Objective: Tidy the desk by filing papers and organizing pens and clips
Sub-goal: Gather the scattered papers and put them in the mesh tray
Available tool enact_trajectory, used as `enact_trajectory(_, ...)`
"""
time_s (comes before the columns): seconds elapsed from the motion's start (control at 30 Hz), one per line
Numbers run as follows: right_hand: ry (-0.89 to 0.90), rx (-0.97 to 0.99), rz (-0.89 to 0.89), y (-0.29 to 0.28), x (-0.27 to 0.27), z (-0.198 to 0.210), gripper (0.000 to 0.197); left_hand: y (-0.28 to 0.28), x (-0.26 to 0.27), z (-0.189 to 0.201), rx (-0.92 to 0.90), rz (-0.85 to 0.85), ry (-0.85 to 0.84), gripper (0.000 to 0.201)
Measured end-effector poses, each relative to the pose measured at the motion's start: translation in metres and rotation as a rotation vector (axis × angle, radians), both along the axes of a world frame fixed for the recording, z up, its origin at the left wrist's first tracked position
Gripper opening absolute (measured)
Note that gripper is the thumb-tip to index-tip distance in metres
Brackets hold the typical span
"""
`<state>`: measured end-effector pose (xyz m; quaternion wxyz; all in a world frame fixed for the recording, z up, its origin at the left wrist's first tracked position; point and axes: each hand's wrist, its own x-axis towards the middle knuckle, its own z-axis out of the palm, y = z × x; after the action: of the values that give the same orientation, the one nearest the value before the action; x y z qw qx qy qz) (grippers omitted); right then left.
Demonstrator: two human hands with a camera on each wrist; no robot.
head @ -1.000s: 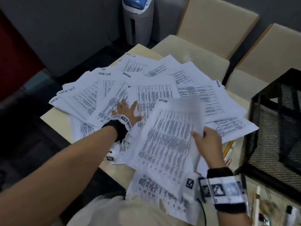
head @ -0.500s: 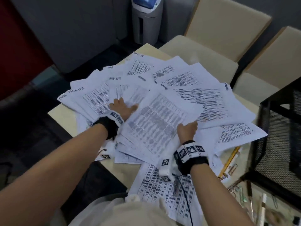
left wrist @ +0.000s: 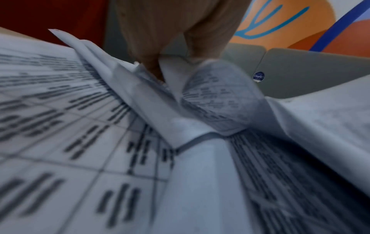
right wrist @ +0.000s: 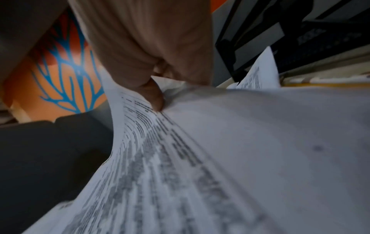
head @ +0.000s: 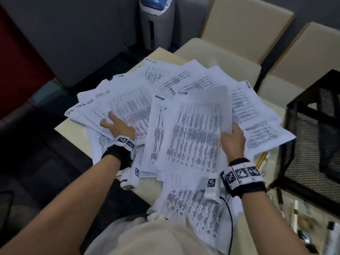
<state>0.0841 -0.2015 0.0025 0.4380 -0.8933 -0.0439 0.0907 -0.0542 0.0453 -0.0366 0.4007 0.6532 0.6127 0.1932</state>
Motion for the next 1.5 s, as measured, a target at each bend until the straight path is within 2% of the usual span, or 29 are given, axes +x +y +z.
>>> enact_trajectory(0.1, -0.023, 0.088, -0.085, 0.0, 0.013, 0.015, 0.017, 0.005, -0.006, -0.006, -0.177, -0.04, 0.117, 0.086)
enact_trajectory(0.2, 0.085, 0.15, -0.099, 0.017, 0.022, 0.015, 0.029, -0.011, -0.009, -0.006, -0.171, -0.211, 0.087, 0.092)
enact_trajectory(0.27, 0.185, 0.043, -0.048, 0.035, 0.022, 0.002, 0.035, -0.026, -0.013, -0.005, -0.15, -0.299, 0.0, 0.09)
enact_trajectory(0.33, 0.255, -0.15, 0.013, 0.053, 0.014, -0.011, 0.042, -0.03, -0.017, -0.008, -0.128, -0.327, -0.053, 0.083)
enact_trajectory(0.4, 0.291, -0.305, 0.05, 0.067, 0.002, -0.018, 0.048, -0.024, -0.022, -0.001, -0.107, -0.248, -0.012, 0.076)
enact_trajectory(0.43, 0.298, -0.335, 0.062, 0.073, -0.003, -0.021, 0.05, -0.017, -0.022, 0.001, -0.088, -0.142, 0.049, 0.077)
enact_trajectory(0.5, 0.286, -0.325, 0.108, 0.081, -0.011, -0.023, 0.054, 0.002, -0.022, 0.006, -0.12, 0.068, 0.167, 0.088)
enact_trajectory(0.57, 0.261, -0.26, 0.187, 0.085, -0.017, -0.025, 0.055, 0.018, -0.018, 0.008, -0.204, 0.142, 0.21, 0.095)
enact_trajectory(0.6, 0.258, -0.219, 0.226, 0.086, -0.02, -0.025, 0.055, 0.024, -0.017, 0.006, -0.229, 0.115, 0.215, 0.09)
enact_trajectory(0.67, 0.263, -0.184, 0.308, 0.085, -0.027, -0.026, 0.051, 0.031, -0.015, -0.002, -0.239, -0.029, 0.213, 0.066)
enact_trajectory(0.77, 0.215, -0.173, 0.335, 0.078, -0.03, -0.029, 0.027, 0.026, -0.015, -0.004, -0.191, -0.251, 0.267, 0.044)
enact_trajectory(0.8, 0.188, -0.161, 0.291, 0.074, -0.028, -0.03, 0.018, 0.024, -0.016, -0.003, -0.167, -0.326, 0.286, 0.042)
enact_trajectory(0.87, 0.146, -0.172, 0.141, 0.063, -0.021, -0.029, 0.017, 0.018, -0.02, 0.004, -0.139, -0.524, 0.349, 0.05)
enact_trajectory(0.97, 0.181, -0.329, -0.096, 0.041, -0.012, -0.029, 0.043, 0.011, -0.024, 0.005, -0.208, -0.68, 0.31, 0.027)
enact_trajectory(1.0, 0.231, -0.354, -0.138, 0.036, -0.013, -0.029, 0.048, 0.007, -0.023, 0.004, -0.249, -0.692, 0.252, 0.029)
enact_trajectory(1.03, 0.279, -0.354, -0.152, 0.034, -0.016, -0.028, 0.05, 0.0, -0.02, 0.005, -0.329, -0.67, 0.16, 0.038)
enact_trajectory(1.13, 0.301, -0.304, -0.088, 0.043, -0.031, -0.033, 0.052, -0.03, -0.011, 0.016, -0.619, -0.632, -0.24, 0.097)
enact_trajectory(1.17, 0.275, -0.283, -0.033, 0.048, -0.039, -0.035, 0.054, -0.039, -0.007, 0.02, -0.609, -0.617, -0.273, 0.107)
enact_trajectory(1.2, 0.239, -0.267, 0.042, 0.052, -0.046, -0.037, 0.056, -0.044, -0.005, 0.023, -0.549, -0.63, -0.203, 0.107)
enact_trajectory(1.23, 0.189, -0.269, 0.124, 0.056, -0.051, -0.039, 0.057, -0.046, -0.005, 0.022, -0.478, -0.653, -0.095, 0.096)
enact_trajectory(1.3, 0.083, -0.387, 0.25, 0.058, -0.053, -0.037, 0.056, -0.047, -0.005, 0.012, -0.339, -0.686, 0.09, 0.04)
enact_trajectory(1.33, 0.028, -0.464, 0.278, 0.057, -0.049, -0.036, 0.056, -0.046, -0.006, 0.009, -0.295, -0.677, 0.146, 0.022)
enact_trajectory(1.4, 0.009, -0.584, 0.311, 0.046, -0.035, -0.035, 0.062, -0.04, -0.01, 0.007, -0.273, -0.658, 0.184, 0.021)
enact_trajectory(1.5, 0.174, -0.664, 0.453, 0.025, -0.016, -0.04, 0.073, -0.033, -0.017, 0.024, -0.222, -0.633, 0.078, 0.012)
